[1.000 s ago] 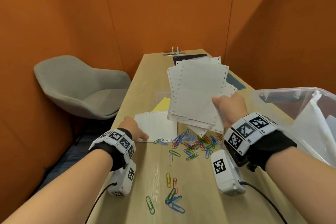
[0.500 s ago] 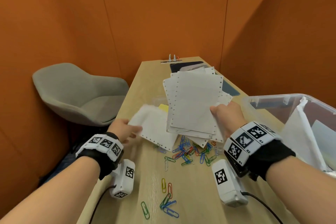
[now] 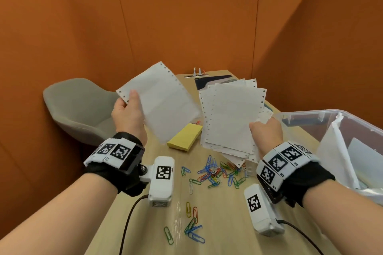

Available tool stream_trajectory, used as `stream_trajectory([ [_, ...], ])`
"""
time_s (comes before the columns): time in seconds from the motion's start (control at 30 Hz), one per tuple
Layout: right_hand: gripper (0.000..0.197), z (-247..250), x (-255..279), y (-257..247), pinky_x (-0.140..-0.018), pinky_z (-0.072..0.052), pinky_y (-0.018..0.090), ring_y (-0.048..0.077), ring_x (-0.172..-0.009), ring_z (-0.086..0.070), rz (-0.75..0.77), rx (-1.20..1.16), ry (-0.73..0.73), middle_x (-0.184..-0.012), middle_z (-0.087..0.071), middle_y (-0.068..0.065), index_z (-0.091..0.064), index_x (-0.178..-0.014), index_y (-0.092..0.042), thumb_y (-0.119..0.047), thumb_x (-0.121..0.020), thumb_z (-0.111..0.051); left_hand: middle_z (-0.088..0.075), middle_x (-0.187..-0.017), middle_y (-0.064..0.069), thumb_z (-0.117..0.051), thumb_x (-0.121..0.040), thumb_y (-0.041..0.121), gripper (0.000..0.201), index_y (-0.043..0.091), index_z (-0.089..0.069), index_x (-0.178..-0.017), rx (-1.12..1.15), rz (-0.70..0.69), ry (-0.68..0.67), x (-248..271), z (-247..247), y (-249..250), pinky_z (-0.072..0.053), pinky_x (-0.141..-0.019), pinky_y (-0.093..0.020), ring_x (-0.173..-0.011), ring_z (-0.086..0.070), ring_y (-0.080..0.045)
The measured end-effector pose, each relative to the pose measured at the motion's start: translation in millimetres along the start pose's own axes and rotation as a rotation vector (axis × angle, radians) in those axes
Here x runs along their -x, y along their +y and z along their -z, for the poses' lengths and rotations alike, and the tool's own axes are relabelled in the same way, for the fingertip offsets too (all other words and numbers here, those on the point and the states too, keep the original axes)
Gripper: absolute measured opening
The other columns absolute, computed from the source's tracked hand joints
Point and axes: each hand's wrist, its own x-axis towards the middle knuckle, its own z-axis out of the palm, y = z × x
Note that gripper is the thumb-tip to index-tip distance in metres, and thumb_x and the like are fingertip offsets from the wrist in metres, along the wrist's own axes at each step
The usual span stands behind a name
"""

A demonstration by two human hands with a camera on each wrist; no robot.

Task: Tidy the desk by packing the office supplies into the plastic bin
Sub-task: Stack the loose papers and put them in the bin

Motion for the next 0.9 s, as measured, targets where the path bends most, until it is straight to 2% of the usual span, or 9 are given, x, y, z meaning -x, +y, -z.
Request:
stream_trajectory([
  [0.1,0.038,2.5,5.1,-0.4,-0.093,-0.049,0.043,0.034,-0.107,-0.058,0.045,-0.033,-0.042,-0.117,-0.063,0.012,-0.057,-0.118,-0.007,0.002,-0.083,-0.047,-0.063,-0.092,0.002,-0.044,-0.098,0.027,0.022,0.01,-0.055,-0.107,-0.118,0.042,-0.119,6.2,-7.6,-4.4,-0.051,-0.056,-0.015,-0.077,-0.06,-0.009],
  [0.17,0.034,2.2,10.7,-1.9,-0.086,-0.053,0.044,0.03,-0.098,-0.063,0.075,-0.087,-0.176,-0.11,-0.067,0.011,-0.059,-0.113,-0.006,0.004,-0.081,-0.052,-0.065,-0.108,-0.003,-0.045,-0.097,0.028,0.031,0.007,-0.054,-0.118,-0.18,0.087,-0.227,13.6,-13.9,-14.9,-0.053,-0.071,-0.025,-0.087,-0.064,-0.012],
  [0.23,0.028,0.2,17.9,-4.9,-0.075,-0.056,0.038,0.025,-0.089,-0.066,0.106,-0.126,-0.324,-0.103,-0.069,0.01,-0.061,-0.107,-0.006,0.003,-0.083,-0.054,-0.063,-0.119,-0.005,-0.05,-0.092,0.036,0.04,0.007,-0.053,-0.119,-0.293,0.11,-0.25,22.9,-17.3,-28.0,-0.05,-0.091,-0.039,-0.103,-0.063,-0.019],
  [0.27,0.023,-1.2,21.3,-6.3,-0.074,-0.056,0.037,0.023,-0.086,-0.067,0.12,-0.138,-0.384,-0.099,-0.07,0.008,-0.062,-0.103,-0.009,0.002,-0.085,-0.053,-0.063,-0.117,-0.004,-0.051,-0.091,0.037,0.038,0.007,-0.053,-0.115,-0.323,0.113,-0.247,26.5,-18.5,-34.5,-0.048,-0.094,-0.04,-0.105,-0.061,-0.021],
  [0.37,0.02,-2.6,29.0,-5.9,-0.085,-0.052,0.039,0.022,-0.089,-0.067,0.114,-0.199,-0.552,-0.096,-0.071,0.002,-0.065,-0.103,-0.014,-0.013,-0.092,-0.048,-0.057,-0.09,-0.004,-0.057,-0.089,0.031,0.022,0.013,-0.047,-0.094,-0.338,0.101,-0.161,34.8,-22.0,-48.4,-0.046,-0.074,-0.032,-0.082,-0.056,-0.019],
  [0.43,0.026,-2.4,32.3,-1.5,-0.086,-0.052,0.037,0.021,-0.094,-0.068,0.105,-0.177,-0.631,-0.104,-0.072,0.002,-0.062,-0.113,-0.014,-0.023,-0.093,-0.048,-0.06,-0.085,0.001,-0.062,-0.087,0.025,0.021,0.019,-0.043,-0.094,-0.269,0.096,-0.151,40.6,-23.7,-49.3,-0.048,-0.068,-0.026,-0.076,-0.058,-0.013],
  [0.57,0.032,-1.7,33.5,4.7,-0.078,-0.053,0.026,0.014,-0.088,-0.064,0.272,-0.036,-0.539,-0.099,-0.067,0.001,-0.056,-0.107,-0.015,0.007,-0.082,-0.057,-0.069,-0.094,0.005,-0.062,-0.088,0.019,0.03,0.021,-0.046,-0.113,-0.117,0.087,-0.244,50.8,-26.9,-41.6,-0.053,-0.071,-0.023,-0.082,-0.066,-0.006],
  [0.7,0.036,3.6,27.3,-1.4,-0.071,-0.052,0.022,0.014,-0.085,-0.063,0.321,-0.069,-0.502,-0.091,-0.066,-0.001,-0.058,-0.101,-0.015,0.011,-0.077,-0.061,-0.071,-0.094,0.0,-0.066,-0.083,0.011,0.017,0.018,-0.061,-0.098,-0.076,0.064,-0.395,50.8,-24.9,-36.3,-0.056,-0.063,-0.02,-0.079,-0.068,-0.009],
  [0.9,0.04,3.0,31.4,13.8,-0.068,-0.053,0.029,0.019,-0.077,-0.06,0.277,0.047,-0.583,-0.083,-0.062,0.005,-0.058,-0.088,-0.017,0.018,-0.069,-0.064,-0.068,-0.093,-0.004,-0.074,-0.069,-0.005,0.034,0.014,-0.065,-0.096,-0.267,0.205,-0.577,56.7,-1.4,-55.6,-0.054,-0.065,-0.014,-0.083,-0.062,-0.012],
])
